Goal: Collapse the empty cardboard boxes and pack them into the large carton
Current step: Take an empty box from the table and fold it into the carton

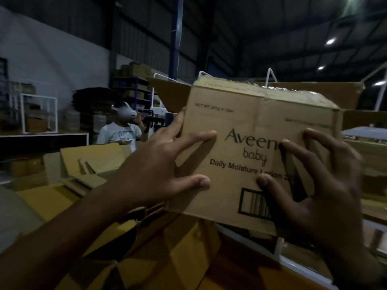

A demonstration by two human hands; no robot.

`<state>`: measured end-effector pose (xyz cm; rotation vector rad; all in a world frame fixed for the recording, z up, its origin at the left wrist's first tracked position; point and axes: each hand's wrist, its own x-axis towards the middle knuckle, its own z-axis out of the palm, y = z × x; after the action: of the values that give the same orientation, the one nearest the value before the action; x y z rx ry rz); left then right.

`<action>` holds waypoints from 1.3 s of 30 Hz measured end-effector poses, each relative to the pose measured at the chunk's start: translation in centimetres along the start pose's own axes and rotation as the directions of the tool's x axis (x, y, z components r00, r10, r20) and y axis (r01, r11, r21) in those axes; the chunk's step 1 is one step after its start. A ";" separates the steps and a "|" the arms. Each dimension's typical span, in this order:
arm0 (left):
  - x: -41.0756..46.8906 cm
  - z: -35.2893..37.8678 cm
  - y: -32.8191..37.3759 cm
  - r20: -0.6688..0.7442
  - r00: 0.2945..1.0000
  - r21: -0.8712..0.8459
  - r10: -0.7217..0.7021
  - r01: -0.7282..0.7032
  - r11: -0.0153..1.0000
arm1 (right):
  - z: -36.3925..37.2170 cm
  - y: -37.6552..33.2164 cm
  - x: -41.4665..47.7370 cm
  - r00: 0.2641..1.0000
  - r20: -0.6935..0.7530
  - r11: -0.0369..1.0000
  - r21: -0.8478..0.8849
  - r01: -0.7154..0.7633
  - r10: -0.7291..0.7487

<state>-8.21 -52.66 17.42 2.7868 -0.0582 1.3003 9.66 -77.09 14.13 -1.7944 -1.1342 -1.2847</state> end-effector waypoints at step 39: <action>1.3 1.5 -40.8 0.077 0.987 -0.217 0.140 -0.120 0.969 | 30.6 -15.3 7.3 0.928 0.360 0.988 -0.148 -0.039 0.091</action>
<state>-3.68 -12.13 15.67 2.6957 -0.3686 1.1151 8.76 -42.18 11.91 -2.2244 -1.1909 -1.0354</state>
